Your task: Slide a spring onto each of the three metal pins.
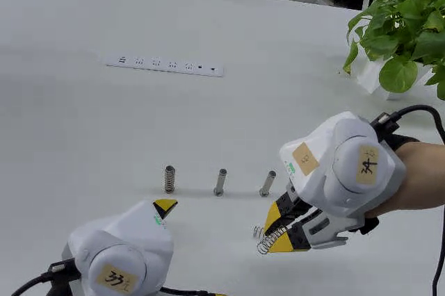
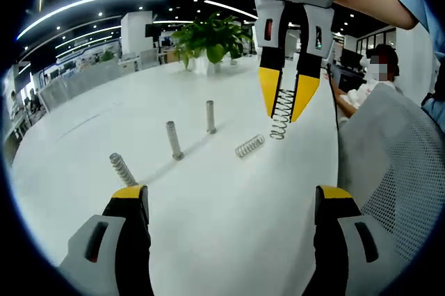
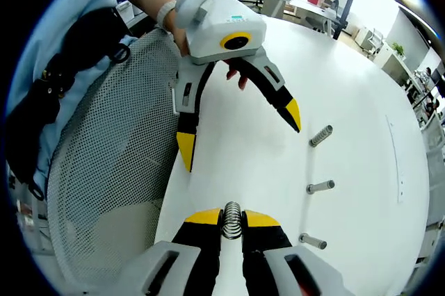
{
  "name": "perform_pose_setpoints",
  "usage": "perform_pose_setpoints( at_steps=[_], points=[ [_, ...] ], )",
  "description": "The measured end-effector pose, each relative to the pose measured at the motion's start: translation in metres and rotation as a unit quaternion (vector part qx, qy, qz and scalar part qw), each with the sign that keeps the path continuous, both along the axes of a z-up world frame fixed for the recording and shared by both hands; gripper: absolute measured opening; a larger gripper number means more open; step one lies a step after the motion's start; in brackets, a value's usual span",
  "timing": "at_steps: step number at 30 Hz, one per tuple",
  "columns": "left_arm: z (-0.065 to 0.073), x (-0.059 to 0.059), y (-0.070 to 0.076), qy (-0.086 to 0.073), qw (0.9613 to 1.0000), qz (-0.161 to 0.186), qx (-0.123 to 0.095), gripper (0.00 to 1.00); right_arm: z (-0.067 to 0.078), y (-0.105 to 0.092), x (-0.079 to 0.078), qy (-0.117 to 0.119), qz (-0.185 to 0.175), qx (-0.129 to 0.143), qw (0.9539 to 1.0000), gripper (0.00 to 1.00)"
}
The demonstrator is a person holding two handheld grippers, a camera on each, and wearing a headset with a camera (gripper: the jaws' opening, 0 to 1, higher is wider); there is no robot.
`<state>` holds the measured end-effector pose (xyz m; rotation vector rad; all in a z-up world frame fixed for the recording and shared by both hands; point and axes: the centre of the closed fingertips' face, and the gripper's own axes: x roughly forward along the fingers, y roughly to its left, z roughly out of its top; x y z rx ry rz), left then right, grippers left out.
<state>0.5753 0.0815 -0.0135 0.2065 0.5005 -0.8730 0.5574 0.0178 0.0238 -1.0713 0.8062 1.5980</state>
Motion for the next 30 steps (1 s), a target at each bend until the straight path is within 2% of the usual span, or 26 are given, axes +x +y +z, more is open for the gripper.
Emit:
perform_pose_setpoints(
  at_steps=[3,5,6,10,14,19,22,30],
  points=[
    [0.001,0.003,0.005,0.009,0.9998,0.018,-0.010,0.99,0.001,0.001,0.003,-0.003,0.003,0.001,1.0000,0.08],
    [0.004,0.006,0.009,0.004,0.9995,0.029,-0.009,0.99,0.002,0.003,0.006,-0.006,0.003,0.002,1.0000,0.08],
    [0.007,0.009,0.011,-0.001,0.9992,0.038,-0.016,0.99,0.003,0.004,0.009,-0.008,0.002,0.004,1.0000,0.08],
    [0.008,0.014,0.020,-0.001,0.9982,0.057,-0.020,0.99,0.005,0.007,0.019,-0.014,0.004,0.004,0.9999,0.08],
    [0.012,0.019,0.030,-0.004,0.9963,0.081,-0.028,0.99,0.010,0.013,0.030,-0.023,0.009,0.005,0.9997,0.08],
    [0.010,0.026,0.044,-0.012,0.9939,0.109,-0.014,0.98,0.010,0.021,0.045,-0.038,0.016,0.001,0.9992,0.08],
    [0.015,0.031,0.051,-0.014,0.9913,0.128,-0.026,0.98,0.013,0.029,0.050,-0.037,0.018,0.009,0.9991,0.08],
    [0.016,0.036,0.065,-0.015,0.9870,0.156,-0.035,0.98,0.017,0.040,0.063,-0.047,0.040,-0.003,0.9981,0.08]
  ],
)
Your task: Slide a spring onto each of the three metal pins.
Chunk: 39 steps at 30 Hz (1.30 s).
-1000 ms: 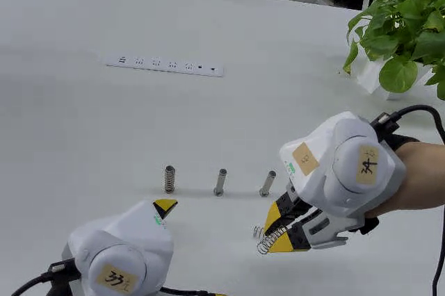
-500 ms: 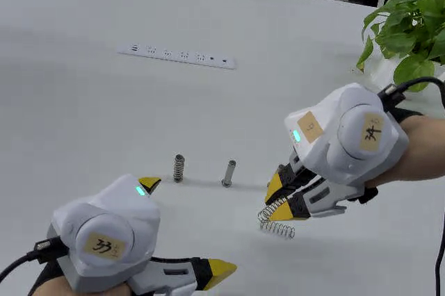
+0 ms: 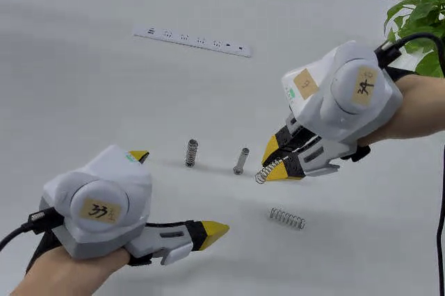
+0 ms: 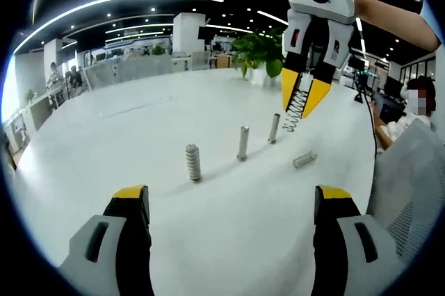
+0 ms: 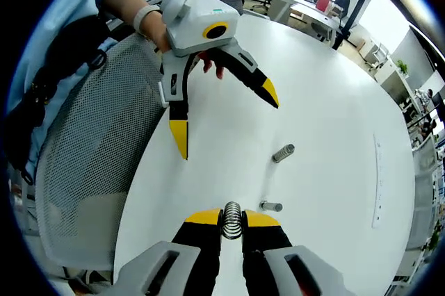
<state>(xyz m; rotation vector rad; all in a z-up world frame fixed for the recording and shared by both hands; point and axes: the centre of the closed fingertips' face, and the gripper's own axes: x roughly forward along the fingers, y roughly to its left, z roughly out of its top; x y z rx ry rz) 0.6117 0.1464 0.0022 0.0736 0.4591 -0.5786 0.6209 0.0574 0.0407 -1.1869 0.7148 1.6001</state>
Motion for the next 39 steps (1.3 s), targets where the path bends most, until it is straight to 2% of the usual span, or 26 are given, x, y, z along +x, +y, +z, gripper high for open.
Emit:
perform_pose_setpoints(
  at_steps=[4,6,12,18,29,39],
  points=[
    [0.000,0.000,0.003,0.001,1.0000,0.006,-0.001,0.98,0.002,0.005,0.008,-0.004,0.007,-0.006,1.0000,0.08],
    [0.001,0.002,0.004,-0.001,0.9999,0.011,-0.004,0.98,0.002,0.007,0.018,-0.005,0.012,-0.009,0.9999,0.08],
    [0.002,0.002,0.006,-0.001,0.9999,0.013,-0.005,0.98,0.001,0.011,0.028,-0.014,0.025,-0.021,0.9994,0.08],
    [0.002,0.001,0.005,0.000,0.9999,0.012,-0.008,0.97,0.001,0.017,0.039,-0.022,0.029,-0.022,0.9991,0.08],
    [0.002,0.000,0.004,0.001,1.0000,0.006,-0.006,0.97,-0.012,0.015,0.059,-0.023,0.033,-0.052,0.9978,0.08],
    [0.000,-0.001,0.001,0.005,1.0000,0.001,-0.006,0.96,-0.017,0.015,0.058,-0.022,0.042,-0.071,0.9963,0.08]
  ],
)
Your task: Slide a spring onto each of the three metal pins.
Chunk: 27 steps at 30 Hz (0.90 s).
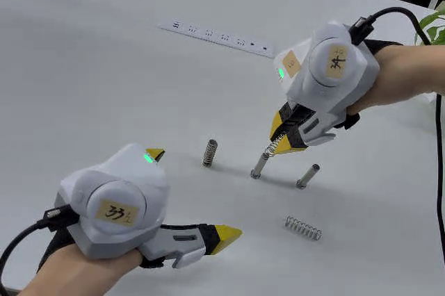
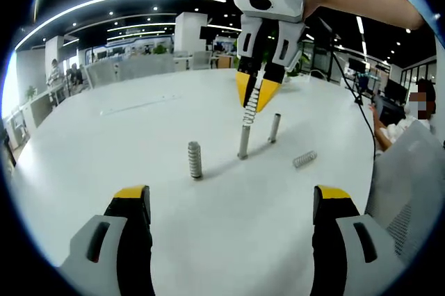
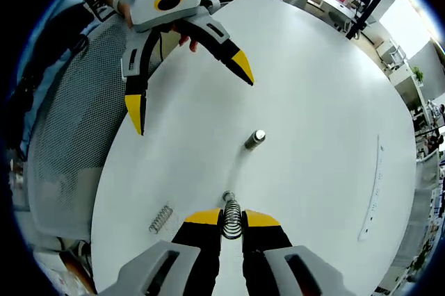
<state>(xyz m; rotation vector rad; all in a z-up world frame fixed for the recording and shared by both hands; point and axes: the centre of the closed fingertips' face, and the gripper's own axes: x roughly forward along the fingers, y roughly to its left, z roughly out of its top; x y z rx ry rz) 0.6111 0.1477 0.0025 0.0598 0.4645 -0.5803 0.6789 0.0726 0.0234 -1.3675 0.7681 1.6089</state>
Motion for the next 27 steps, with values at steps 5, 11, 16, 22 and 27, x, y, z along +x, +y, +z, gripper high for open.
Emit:
perform_pose_setpoints(
  at_steps=[5,11,16,22,27],
  points=[
    [-0.0008,0.0000,0.0007,0.001,1.0000,0.000,-0.001,0.96,-0.0020,0.0017,-0.0023,0.001,0.005,-0.004,1.0000,0.08],
    [-0.0024,-0.0005,0.0008,0.004,1.0000,0.000,-0.002,0.95,-0.0033,0.0014,-0.0025,-0.001,0.008,-0.009,0.9999,0.08],
    [-0.0029,-0.0009,0.0007,0.006,1.0000,0.000,-0.003,0.94,-0.0043,0.0011,-0.0036,0.001,0.008,-0.012,0.9999,0.08],
    [-0.0048,-0.0016,0.0004,0.010,0.9999,-0.002,-0.003,0.93,-0.0060,0.0014,-0.0038,0.003,0.009,-0.014,0.9999,0.08],
    [-0.0051,-0.0021,0.0004,0.011,0.9999,-0.002,-0.004,0.93,-0.0101,0.0008,-0.0037,0.002,0.012,-0.021,0.9997,0.08]
  ],
)
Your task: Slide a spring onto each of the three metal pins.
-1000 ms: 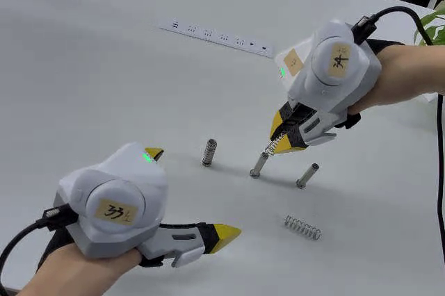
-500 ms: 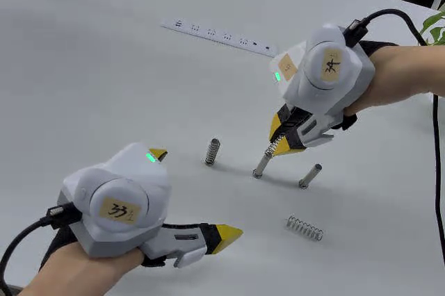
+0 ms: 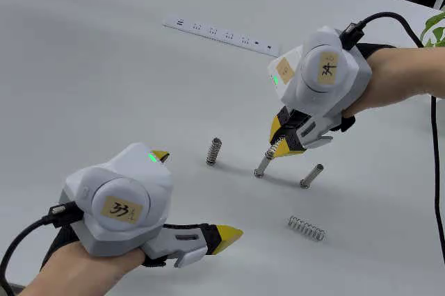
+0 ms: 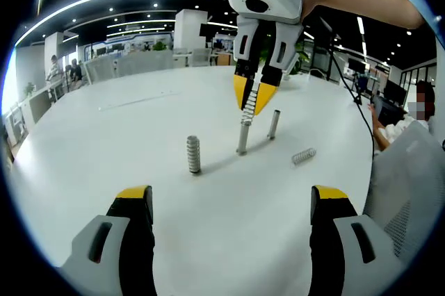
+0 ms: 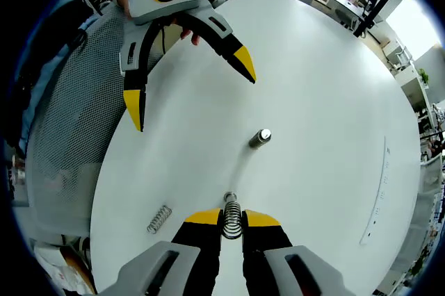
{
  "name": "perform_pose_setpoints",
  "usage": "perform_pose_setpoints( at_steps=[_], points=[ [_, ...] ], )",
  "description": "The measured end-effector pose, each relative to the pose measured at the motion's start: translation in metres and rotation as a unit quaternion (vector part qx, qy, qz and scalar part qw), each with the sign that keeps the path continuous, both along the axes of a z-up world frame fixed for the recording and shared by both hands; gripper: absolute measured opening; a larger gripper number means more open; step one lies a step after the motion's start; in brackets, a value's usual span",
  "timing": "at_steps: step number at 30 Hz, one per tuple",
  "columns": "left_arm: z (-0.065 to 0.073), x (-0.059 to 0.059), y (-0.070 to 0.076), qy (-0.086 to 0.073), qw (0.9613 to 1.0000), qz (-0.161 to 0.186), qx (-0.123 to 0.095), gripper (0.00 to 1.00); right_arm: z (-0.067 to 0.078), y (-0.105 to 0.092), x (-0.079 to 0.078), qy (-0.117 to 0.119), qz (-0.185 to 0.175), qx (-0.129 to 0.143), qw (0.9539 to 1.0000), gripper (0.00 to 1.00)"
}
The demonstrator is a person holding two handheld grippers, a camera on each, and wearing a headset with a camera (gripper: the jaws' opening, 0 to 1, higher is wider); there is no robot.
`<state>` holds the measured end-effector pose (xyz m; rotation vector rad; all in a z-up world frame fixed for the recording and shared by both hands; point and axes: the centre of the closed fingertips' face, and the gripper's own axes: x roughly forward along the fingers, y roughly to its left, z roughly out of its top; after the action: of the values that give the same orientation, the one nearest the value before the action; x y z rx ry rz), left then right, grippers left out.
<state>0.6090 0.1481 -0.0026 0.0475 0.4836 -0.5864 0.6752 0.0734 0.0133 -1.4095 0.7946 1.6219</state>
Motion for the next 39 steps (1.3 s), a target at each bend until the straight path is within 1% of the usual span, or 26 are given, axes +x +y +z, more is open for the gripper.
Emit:
perform_pose_setpoints(
  at_steps=[9,15,17,21,26,39],
  points=[
    [-0.002,-0.001,0.000,0.006,1.0000,-0.001,-0.001,0.91,-0.009,0.001,-0.001,-0.002,0.006,-0.014,0.9999,0.08],
    [-0.003,-0.002,-0.001,0.008,1.0000,-0.003,-0.001,0.91,-0.018,0.002,0.000,-0.007,0.015,-0.029,0.9994,0.08],
    [-0.004,-0.003,-0.001,0.010,0.9999,-0.004,0.000,0.91,-0.021,0.002,-0.001,-0.004,0.015,-0.034,0.9993,0.08],
    [-0.004,-0.003,-0.001,0.010,0.9999,-0.004,-0.001,0.90,-0.026,0.002,-0.001,-0.006,0.019,-0.041,0.9989,0.08],
    [-0.004,-0.002,-0.001,0.011,0.9999,-0.004,-0.002,0.90,-0.033,0.004,0.000,-0.007,0.022,-0.046,0.9987,0.08],
    [-0.004,0.001,0.001,0.012,0.9999,-0.004,-0.002,0.89,-0.048,0.004,0.004,0.000,0.008,-0.049,0.9988,0.08]
  ],
)
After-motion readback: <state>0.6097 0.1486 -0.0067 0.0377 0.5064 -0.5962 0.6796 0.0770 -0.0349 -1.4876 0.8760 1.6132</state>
